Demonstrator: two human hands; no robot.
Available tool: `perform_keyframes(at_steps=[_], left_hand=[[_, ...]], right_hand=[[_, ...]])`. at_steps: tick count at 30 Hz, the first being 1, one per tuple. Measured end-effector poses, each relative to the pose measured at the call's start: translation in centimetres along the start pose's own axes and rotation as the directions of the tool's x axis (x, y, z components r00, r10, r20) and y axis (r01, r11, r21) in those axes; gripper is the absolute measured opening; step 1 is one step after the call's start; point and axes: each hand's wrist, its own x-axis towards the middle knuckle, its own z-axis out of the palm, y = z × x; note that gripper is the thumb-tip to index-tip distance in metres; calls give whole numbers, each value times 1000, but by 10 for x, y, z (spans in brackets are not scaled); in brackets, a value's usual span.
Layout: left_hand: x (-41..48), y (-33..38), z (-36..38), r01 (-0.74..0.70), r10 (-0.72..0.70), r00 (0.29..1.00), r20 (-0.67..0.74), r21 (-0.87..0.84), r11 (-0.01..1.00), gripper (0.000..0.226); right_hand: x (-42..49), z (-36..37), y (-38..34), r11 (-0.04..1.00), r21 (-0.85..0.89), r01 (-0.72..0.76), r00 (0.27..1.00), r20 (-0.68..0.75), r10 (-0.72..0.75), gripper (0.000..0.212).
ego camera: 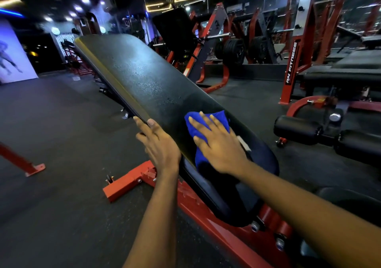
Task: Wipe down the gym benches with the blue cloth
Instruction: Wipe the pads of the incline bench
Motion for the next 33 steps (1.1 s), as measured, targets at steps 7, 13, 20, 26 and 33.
perform_keyframes(at_steps=[7,13,20,26,33], left_hand=[[1,0,0,-9,9,1000,5,2,1000,55],[0,1,-3,-9,9,1000,-9,-38,999,53],[1,0,1,-12,12,1000,3,10,1000,55],[-1,2,-1,-1,1,1000,17,30,1000,56],[-4,2,-5,3,-4,1000,12,13,1000,55]], right_hand=[[128,10,23,983,91,-157,982,123,145,52],[36,1,6,999,19,50,999,6,-50,52],[-5,-6,13,983,70,172,985,-9,-171,55],[105,1,43,989,133,-58,997,67,50,51],[103,-4,56,951,194,-239,971,65,231,49]])
